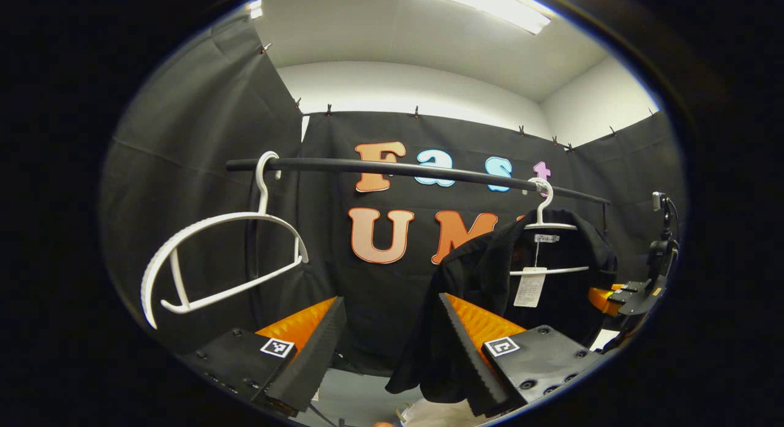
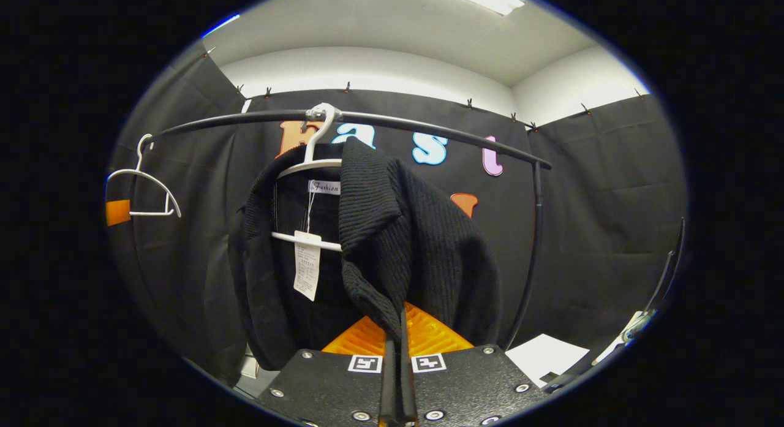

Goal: Grasp the clothes on the hanger with both hands and then place them into the laundry hamper below.

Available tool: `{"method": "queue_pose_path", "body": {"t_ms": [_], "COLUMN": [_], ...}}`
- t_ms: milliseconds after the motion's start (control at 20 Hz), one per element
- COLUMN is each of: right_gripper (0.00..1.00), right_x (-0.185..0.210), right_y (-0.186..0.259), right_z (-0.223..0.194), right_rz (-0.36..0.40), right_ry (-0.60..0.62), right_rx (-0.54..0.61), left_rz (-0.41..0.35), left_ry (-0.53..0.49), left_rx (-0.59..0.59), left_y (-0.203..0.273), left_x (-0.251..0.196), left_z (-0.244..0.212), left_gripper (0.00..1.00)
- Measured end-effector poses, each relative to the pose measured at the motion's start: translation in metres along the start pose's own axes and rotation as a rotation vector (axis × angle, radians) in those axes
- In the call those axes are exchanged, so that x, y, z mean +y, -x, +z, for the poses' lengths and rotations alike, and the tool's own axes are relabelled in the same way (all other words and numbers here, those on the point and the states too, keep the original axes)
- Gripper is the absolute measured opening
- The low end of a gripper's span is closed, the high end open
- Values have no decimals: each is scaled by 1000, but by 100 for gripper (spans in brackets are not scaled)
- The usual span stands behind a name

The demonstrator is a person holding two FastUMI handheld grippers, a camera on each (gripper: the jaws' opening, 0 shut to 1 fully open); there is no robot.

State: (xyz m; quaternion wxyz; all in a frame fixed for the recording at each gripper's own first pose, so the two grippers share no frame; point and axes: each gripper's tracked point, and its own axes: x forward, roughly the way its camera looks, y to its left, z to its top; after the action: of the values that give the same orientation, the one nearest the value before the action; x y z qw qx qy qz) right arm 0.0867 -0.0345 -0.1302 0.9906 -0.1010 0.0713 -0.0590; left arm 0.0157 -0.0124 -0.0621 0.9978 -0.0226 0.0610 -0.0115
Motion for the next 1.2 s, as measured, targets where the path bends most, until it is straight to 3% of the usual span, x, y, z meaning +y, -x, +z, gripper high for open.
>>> {"method": "queue_pose_path", "body": {"t_ms": [400, 750, 950, 1050, 1200], "right_gripper": [2, 3, 3, 3, 3], "right_x": [-47, -48, -54, -58, -63], "right_y": [23, 27, 27, 27, 30], "right_z": [40, 46, 46, 50, 57], "right_rz": [-44, -12, 2, 7, 19], "right_ry": [-5, 22, 16, 15, 15], "right_rx": [-57, -63, -60, -64, -74], "left_rz": [-93, -204, -192, -179, -125], "left_ry": [8, 11, 15, 1, -35], "left_rx": [0, 28, 93, 135, 155], "left_y": [-16, -56, -90, -106, -126], "left_x": [-60, -151, -173, -176, -171], "left_z": [-19, -66, -96, -114, -131], "left_gripper": [100, 97, 94, 97, 94]}}
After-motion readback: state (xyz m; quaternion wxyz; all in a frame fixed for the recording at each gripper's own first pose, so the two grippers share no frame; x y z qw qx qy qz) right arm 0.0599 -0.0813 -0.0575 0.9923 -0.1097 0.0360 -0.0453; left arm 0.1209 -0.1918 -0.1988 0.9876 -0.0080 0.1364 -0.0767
